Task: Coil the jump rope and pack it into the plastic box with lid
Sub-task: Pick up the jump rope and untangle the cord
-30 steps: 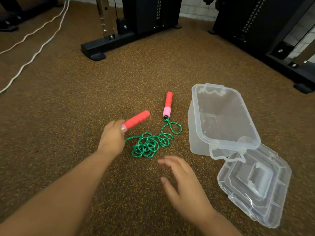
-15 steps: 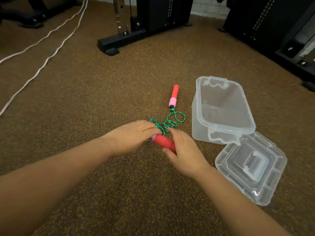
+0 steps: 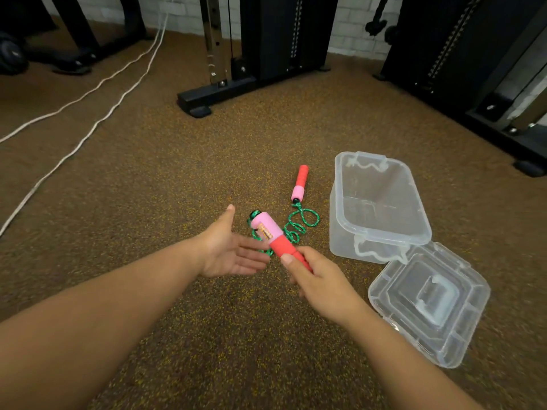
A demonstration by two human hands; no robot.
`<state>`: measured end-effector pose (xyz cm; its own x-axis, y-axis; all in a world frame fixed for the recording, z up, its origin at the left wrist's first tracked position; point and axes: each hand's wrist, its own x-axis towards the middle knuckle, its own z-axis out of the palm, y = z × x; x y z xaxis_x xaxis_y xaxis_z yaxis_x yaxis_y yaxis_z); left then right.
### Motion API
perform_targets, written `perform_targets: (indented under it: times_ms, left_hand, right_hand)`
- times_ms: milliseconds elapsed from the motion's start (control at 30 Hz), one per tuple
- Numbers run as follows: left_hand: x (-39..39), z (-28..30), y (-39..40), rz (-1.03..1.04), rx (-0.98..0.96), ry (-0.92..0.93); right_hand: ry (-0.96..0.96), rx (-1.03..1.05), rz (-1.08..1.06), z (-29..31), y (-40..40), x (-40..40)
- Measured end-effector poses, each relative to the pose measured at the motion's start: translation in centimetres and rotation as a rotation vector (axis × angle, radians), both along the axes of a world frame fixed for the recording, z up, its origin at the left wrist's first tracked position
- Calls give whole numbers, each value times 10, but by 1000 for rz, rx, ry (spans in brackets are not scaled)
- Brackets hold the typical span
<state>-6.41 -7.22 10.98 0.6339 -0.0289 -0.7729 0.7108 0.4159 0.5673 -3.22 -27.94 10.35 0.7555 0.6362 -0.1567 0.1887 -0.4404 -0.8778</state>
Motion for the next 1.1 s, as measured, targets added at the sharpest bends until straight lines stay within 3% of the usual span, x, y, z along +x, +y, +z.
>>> perform_targets:
  times_ms: [167, 467, 667, 767, 867, 1000, 1100]
  left_hand:
    - [9, 12, 8, 48, -299, -186]
    - [11, 35, 2, 44, -301, -350]
    - [17, 38, -4, 69, -359, -402]
    - [19, 36, -5, 56, -399, -393]
    - [18, 34, -8, 4, -416, -376]
    - [13, 35, -7, -178, -500, -378]
    - [11, 33, -5, -362, -565, -373]
  right_hand:
    - [81, 96, 151, -10, -7, -25]
    - [226, 144, 240, -27, -11, -40]
    - [209, 87, 243, -36, -9, -41]
    - [86, -5, 223, -41, -10, -40]
    - [-29, -91, 215, -44, -5, -40]
    - [-29, -114, 272, -39, -3, -33]
    - [-66, -10, 105, -31, -6, -15]
